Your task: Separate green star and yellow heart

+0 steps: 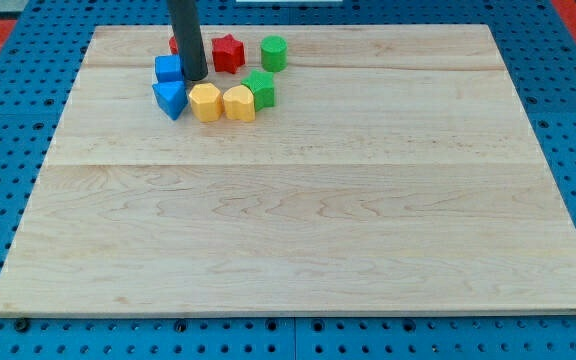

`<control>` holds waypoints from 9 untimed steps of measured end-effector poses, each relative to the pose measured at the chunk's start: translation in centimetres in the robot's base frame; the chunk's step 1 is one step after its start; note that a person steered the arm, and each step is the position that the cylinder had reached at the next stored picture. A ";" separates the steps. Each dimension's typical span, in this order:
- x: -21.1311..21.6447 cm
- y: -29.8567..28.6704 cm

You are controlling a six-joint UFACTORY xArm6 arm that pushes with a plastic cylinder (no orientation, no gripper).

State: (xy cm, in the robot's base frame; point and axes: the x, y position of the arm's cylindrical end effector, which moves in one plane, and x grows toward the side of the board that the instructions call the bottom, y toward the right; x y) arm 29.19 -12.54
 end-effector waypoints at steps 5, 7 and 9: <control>4.0 6.4; 5.9 6.4; 9.7 10.4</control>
State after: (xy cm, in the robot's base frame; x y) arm 38.94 -2.16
